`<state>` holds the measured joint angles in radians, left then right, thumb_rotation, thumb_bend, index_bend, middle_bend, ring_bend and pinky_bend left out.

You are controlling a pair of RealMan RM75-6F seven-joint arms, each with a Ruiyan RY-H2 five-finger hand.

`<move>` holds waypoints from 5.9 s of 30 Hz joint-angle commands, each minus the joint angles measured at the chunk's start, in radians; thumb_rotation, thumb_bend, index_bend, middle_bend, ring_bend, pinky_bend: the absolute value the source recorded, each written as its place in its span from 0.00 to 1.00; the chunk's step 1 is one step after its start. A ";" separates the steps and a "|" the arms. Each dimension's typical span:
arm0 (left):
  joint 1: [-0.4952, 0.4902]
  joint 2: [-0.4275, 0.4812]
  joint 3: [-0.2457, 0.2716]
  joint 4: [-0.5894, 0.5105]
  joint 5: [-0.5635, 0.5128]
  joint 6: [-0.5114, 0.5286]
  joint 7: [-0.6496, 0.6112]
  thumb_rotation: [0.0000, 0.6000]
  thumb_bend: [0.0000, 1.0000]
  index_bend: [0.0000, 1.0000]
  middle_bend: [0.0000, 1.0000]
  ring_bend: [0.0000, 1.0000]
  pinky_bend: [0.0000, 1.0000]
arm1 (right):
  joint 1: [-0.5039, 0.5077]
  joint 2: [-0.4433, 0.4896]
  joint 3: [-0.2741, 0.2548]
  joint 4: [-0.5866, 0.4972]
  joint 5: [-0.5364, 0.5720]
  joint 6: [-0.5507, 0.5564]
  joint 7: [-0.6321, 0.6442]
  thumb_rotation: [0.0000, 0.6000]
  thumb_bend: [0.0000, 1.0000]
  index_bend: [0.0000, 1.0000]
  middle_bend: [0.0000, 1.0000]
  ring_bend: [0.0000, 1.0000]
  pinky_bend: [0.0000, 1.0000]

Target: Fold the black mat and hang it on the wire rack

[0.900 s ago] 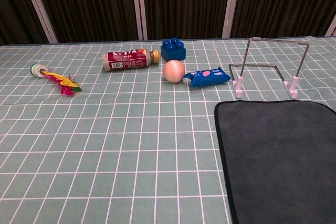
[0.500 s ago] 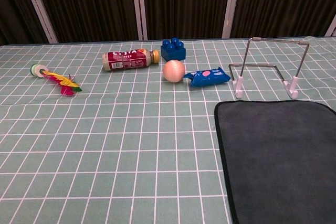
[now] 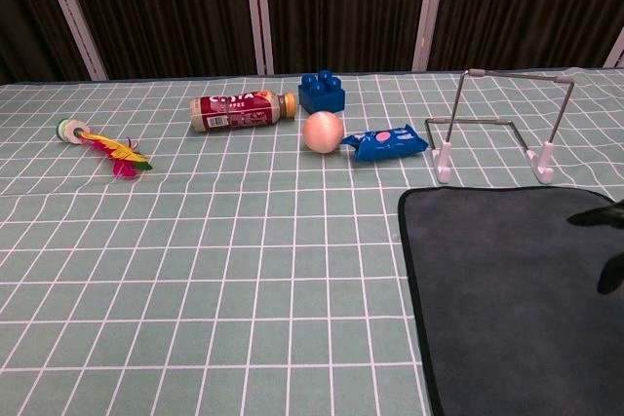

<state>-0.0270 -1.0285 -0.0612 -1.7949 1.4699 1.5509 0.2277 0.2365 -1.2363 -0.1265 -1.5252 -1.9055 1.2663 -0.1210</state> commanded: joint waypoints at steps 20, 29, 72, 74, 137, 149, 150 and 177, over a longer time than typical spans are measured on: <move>-0.010 -0.002 -0.005 0.005 -0.021 -0.014 0.001 1.00 0.00 0.00 0.00 0.00 0.00 | 0.025 -0.124 -0.081 0.095 -0.063 -0.079 -0.129 1.00 0.17 0.37 0.00 0.00 0.00; -0.012 0.003 -0.007 0.004 -0.029 -0.017 -0.006 1.00 0.00 0.00 0.00 0.00 0.00 | 0.031 -0.163 -0.083 0.144 -0.067 -0.079 -0.169 1.00 0.19 0.38 0.00 0.00 0.00; -0.018 0.000 -0.001 0.005 -0.031 -0.019 0.001 1.00 0.00 0.00 0.00 0.00 0.00 | 0.037 -0.214 -0.107 0.232 -0.051 -0.013 -0.174 1.00 0.34 0.45 0.03 0.00 0.00; -0.018 -0.001 0.000 0.006 -0.029 -0.019 0.003 1.00 0.00 0.00 0.00 0.00 0.00 | 0.036 -0.218 -0.108 0.239 -0.050 -0.010 -0.171 1.00 0.36 0.46 0.03 0.00 0.00; -0.050 -0.021 -0.014 0.029 -0.105 -0.079 0.029 1.00 0.00 0.00 0.00 0.00 0.00 | 0.414 -0.191 0.273 0.063 0.866 -0.456 -0.381 1.00 0.40 0.62 0.14 0.00 0.00; -0.055 -0.025 -0.014 0.030 -0.114 -0.083 0.035 1.00 0.00 0.00 0.00 0.00 0.00 | 0.449 -0.222 0.264 0.123 0.912 -0.451 -0.383 1.00 0.40 0.62 0.14 0.00 0.00; -0.055 -0.025 -0.014 0.030 -0.114 -0.083 0.035 1.00 0.00 0.00 0.00 0.00 0.00 | 0.452 -0.227 0.265 0.131 0.918 -0.449 -0.386 1.00 0.40 0.62 0.14 0.00 0.00; -0.066 -0.026 -0.018 0.040 -0.144 -0.104 0.033 1.00 0.00 0.00 0.00 0.00 0.00 | 0.535 -0.293 0.281 0.246 1.087 -0.439 -0.455 1.00 0.39 0.62 0.15 0.00 0.00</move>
<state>-0.0931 -1.0548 -0.0788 -1.7553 1.3260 1.4472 0.2604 0.7681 -1.5260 0.1533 -1.2837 -0.8252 0.8236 -0.5710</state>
